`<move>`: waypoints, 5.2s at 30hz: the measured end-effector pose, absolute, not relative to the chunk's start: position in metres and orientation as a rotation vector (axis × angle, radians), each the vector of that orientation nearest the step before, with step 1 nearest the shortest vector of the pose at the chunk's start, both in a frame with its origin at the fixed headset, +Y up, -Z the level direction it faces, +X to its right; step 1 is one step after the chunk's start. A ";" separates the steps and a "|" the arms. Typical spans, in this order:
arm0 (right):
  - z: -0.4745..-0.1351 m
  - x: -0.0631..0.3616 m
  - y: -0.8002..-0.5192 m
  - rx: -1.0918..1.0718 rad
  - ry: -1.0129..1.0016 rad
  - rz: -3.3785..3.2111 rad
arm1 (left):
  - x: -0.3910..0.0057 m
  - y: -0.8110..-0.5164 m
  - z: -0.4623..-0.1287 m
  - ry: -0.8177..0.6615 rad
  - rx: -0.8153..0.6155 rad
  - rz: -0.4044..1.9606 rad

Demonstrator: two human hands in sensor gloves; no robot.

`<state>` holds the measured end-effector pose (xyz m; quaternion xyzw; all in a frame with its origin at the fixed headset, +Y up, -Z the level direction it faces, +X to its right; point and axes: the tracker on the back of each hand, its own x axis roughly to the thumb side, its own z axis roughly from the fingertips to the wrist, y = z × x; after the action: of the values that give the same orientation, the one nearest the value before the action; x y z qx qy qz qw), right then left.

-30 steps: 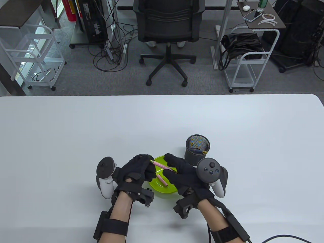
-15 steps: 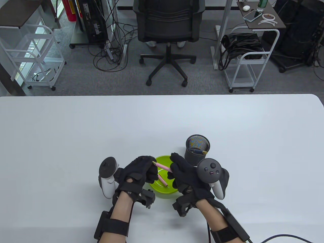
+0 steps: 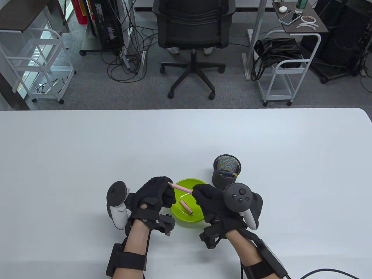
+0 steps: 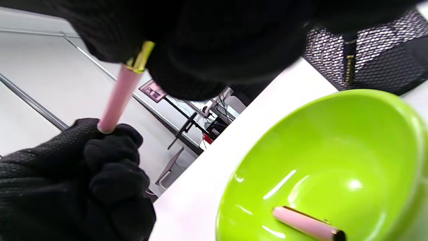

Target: Assemble fountain pens from components

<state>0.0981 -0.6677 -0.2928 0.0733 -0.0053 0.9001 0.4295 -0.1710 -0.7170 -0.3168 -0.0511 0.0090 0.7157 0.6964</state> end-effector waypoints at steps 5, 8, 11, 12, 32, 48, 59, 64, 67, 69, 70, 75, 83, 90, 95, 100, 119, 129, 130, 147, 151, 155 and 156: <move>-0.292 0.099 -0.668 0.163 -0.042 2.286 | -0.175 -0.716 -0.317 0.027 -0.096 1.602; -0.292 0.096 -0.668 0.215 -0.014 2.301 | -0.175 -0.716 -0.317 0.031 -0.094 1.605; -0.290 0.094 -0.666 0.218 -0.054 2.309 | -0.174 -0.715 -0.316 0.029 -0.097 1.604; -0.290 0.093 -0.666 0.205 -0.068 2.309 | -0.174 -0.715 -0.316 0.028 -0.097 1.604; -0.294 0.095 -0.670 0.284 0.027 2.205 | -0.175 -0.715 -0.316 0.019 -0.108 1.618; -0.291 0.097 -0.671 0.217 -0.053 2.215 | -0.176 -0.715 -0.317 0.018 -0.115 1.616; -0.293 0.095 -0.672 0.260 -0.013 2.203 | -0.174 -0.716 -0.317 0.009 -0.132 1.605; -0.291 0.092 -0.668 0.271 -0.047 2.279 | -0.171 -0.716 -0.317 -0.001 -0.143 1.588; -0.292 0.093 -0.671 0.266 -0.021 2.256 | -0.171 -0.716 -0.317 -0.004 -0.146 1.595; -0.292 0.093 -0.672 0.268 -0.017 2.222 | -0.172 -0.716 -0.317 0.005 -0.141 1.600; -0.293 0.093 -0.670 0.287 -0.011 2.248 | -0.172 -0.717 -0.317 0.003 -0.142 1.595; -0.288 0.091 -0.662 0.280 -0.138 2.291 | -0.167 -0.718 -0.318 -0.004 -0.158 1.584; -0.287 0.091 -0.662 0.343 -0.127 2.225 | -0.165 -0.717 -0.317 -0.020 -0.174 1.626; -0.288 0.094 -0.667 0.304 -0.104 2.182 | -0.163 -0.719 -0.317 -0.031 -0.187 1.635; -0.287 0.091 -0.662 0.354 -0.109 2.213 | -0.163 -0.719 -0.318 -0.039 -0.186 1.615; -0.288 0.090 -0.661 0.352 -0.098 2.268 | -0.161 -0.718 -0.319 -0.055 -0.190 1.586; -0.295 0.093 -0.664 0.362 0.121 2.287 | -0.147 -0.721 -0.319 -0.137 -0.227 1.549; -0.303 0.122 -0.665 0.143 0.046 2.197 | -0.131 -0.694 -0.315 -0.140 -0.142 1.005; -0.304 0.124 -0.666 0.126 0.052 2.195 | -0.128 -0.692 -0.315 -0.147 -0.133 0.941; -0.310 0.149 -0.669 -0.021 0.066 2.069 | -0.039 -0.704 -0.341 -0.361 -0.293 -0.224; -0.310 0.149 -0.666 -0.026 0.046 2.072 | -0.028 -0.712 -0.344 -0.371 -0.299 -0.362; -0.311 0.152 -0.665 -0.038 0.045 2.065 | -0.022 -0.720 -0.348 -0.360 -0.365 -0.350; -0.311 0.153 -0.665 -0.043 0.044 2.061 | -0.020 -0.723 -0.348 -0.352 -0.387 -0.349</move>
<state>0.1525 -0.6647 -0.3109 -0.0177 0.0184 0.8575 0.5138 -0.0202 -0.7233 -0.3483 -0.1902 -0.1730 -0.1717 0.9510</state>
